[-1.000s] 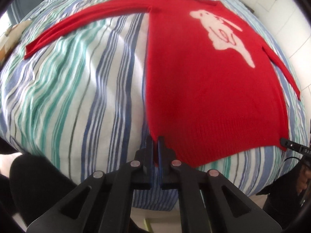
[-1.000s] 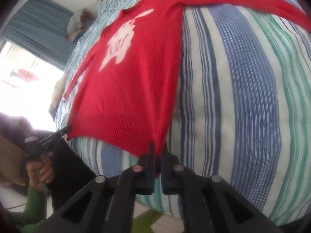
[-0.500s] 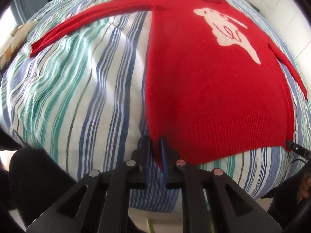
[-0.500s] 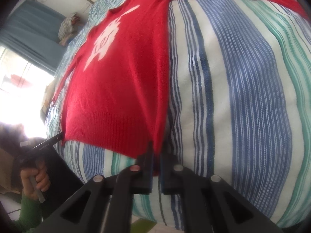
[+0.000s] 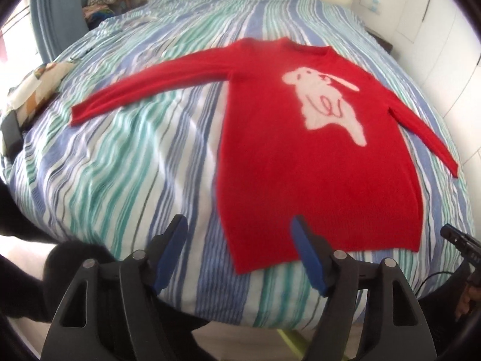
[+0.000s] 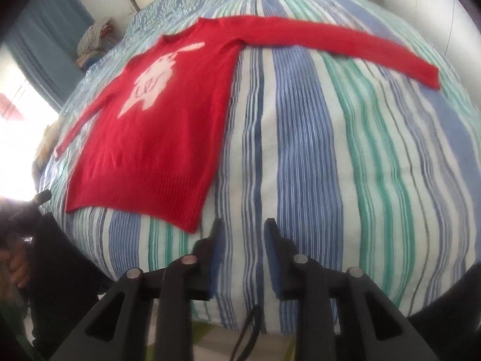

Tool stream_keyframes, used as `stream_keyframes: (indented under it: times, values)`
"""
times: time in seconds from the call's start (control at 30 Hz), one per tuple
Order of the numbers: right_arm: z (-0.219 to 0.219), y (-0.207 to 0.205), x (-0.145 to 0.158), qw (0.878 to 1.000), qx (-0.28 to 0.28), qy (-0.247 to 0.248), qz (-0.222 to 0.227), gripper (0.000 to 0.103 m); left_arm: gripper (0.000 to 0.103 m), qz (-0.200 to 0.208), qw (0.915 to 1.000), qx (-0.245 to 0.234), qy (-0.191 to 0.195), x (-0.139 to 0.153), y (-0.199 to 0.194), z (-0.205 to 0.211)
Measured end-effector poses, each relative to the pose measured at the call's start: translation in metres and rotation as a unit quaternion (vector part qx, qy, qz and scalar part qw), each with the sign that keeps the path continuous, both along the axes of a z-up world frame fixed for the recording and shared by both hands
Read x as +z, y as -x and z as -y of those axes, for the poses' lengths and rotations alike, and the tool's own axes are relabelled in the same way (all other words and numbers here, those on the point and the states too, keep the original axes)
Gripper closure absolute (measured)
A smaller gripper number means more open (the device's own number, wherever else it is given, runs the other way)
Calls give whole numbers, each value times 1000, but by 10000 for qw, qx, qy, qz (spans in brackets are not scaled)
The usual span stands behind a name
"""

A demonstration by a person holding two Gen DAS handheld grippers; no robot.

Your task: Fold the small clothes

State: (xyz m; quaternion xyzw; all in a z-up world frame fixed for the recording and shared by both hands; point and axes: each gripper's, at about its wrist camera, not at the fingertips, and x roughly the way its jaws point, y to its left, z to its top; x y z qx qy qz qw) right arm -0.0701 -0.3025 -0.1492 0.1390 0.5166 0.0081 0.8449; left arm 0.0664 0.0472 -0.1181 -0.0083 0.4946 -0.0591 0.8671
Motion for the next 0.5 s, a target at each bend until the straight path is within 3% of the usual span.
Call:
stream_keyframes:
  times: [0.17,0.27,0.33,0.4,0.5]
  values:
    - [-34,-34,17,9958,532,78,737,76,29,210,9993,-270,156,-20,-21,46]
    - [-60,-47,2,9911,831,308,998,75,29,121,9988,-441,-199,-47,-23,69]
    - [-74,-53,-18,9889,976,536,980,71,28,-14,9974,-573,-439,-66,-20,76]
    - [-83,-54,-39,9889,1055,673,802,70,22,188,9961,-647,-570,-69,-11,77]
    - [-80,-49,-44,9889,955,624,950,69,19,203,9956,-677,-617,-70,-10,77]
